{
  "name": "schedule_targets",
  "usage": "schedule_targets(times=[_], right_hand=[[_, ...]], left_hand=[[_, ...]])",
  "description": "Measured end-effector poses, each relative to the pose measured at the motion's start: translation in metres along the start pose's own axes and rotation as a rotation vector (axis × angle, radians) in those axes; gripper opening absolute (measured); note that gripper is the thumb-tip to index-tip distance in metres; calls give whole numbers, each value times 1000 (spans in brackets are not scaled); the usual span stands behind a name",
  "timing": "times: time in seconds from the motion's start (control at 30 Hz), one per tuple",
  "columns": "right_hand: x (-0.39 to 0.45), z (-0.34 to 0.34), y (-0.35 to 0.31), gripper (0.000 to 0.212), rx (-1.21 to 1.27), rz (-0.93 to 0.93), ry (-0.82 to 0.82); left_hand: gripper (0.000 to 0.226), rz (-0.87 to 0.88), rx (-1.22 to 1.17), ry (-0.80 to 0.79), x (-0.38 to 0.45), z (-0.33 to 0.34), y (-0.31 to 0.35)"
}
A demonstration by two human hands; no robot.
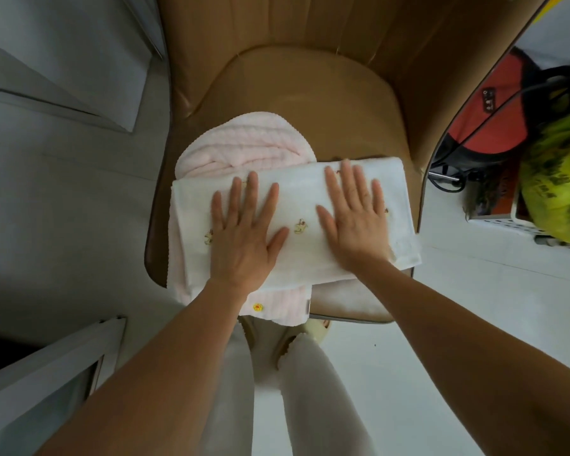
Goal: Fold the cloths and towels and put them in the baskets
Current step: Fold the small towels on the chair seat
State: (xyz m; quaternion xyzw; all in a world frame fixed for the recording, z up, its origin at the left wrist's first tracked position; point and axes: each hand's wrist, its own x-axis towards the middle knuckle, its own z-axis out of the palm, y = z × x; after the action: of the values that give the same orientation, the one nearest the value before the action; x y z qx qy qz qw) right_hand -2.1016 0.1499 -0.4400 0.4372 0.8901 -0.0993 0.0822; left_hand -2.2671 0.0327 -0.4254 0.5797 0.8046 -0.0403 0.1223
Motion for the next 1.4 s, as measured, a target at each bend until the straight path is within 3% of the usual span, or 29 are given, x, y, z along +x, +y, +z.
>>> schedule_targets(times=[0.13, 0.27, 0.4, 0.5, 0.6, 0.77, 1.0, 1.13, 1.3, 1.4], right_hand=[[-13, -2, 21, 61, 62, 280, 44], [-14, -14, 11, 64, 120, 389, 33], [-17, -27, -31, 56, 185, 43, 63], [-16, -22, -63, 53, 241, -143, 78], [-10, -14, -77, 54, 249, -98, 100], [-12, -5, -76, 55, 212, -47, 97], [-12, -3, -77, 55, 190, -25, 108], [-12, -2, -80, 55, 199, -5, 113], [-10, 0, -79, 55, 194, -2, 116], [-8, 0, -81, 55, 194, 8, 121]], left_hand=[[94, -288, -29, -22, -4, 0, 2], [92, -494, -152, -18, -5, -13, 7], [75, -667, -500, 167, -10, -34, -9], [45, -795, -807, 246, -13, -51, -39], [33, -753, -988, 134, -17, -54, -60], [29, -780, -880, 325, -29, -50, -66], [41, -725, -879, 141, -24, -33, -64], [47, -771, -974, 111, -18, -29, -62], [30, -735, -1287, 49, -17, -35, -56], [35, -666, -1278, 96, -9, -40, -59]])
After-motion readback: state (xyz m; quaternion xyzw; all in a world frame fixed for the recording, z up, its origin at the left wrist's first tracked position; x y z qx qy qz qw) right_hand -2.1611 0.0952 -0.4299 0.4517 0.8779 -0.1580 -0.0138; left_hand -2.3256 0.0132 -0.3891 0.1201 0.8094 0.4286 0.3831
